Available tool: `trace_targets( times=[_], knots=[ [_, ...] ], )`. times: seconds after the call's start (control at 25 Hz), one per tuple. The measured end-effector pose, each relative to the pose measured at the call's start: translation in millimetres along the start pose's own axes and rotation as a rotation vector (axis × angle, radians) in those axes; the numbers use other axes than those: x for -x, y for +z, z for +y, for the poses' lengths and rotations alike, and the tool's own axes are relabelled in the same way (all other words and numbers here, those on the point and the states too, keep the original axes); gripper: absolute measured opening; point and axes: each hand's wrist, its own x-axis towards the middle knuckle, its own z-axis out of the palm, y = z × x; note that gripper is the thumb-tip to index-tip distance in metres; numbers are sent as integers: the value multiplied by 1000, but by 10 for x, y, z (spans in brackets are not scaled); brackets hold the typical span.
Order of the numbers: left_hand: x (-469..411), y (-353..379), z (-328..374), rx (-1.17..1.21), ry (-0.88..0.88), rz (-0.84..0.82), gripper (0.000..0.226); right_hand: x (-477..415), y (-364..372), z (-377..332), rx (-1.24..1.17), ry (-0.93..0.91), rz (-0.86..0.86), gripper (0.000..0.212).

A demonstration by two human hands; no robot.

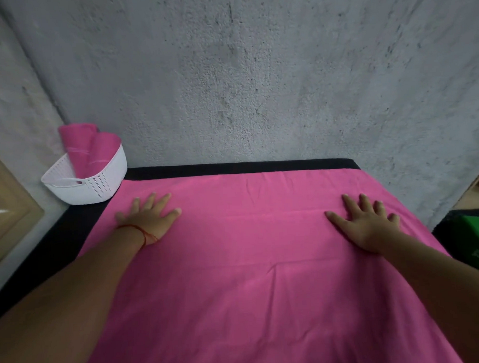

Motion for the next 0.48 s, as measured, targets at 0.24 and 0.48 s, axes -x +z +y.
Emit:
trace_targets(
  times=[0.24,0.48],
  knots=[
    [162,215,962,-53,344,52,81,169,-27,-1241,55,-602,-37,84],
    [-477,39,-20,-28,157,105,104,-605,-86,-552,-15,-328,0,92]
  ],
)
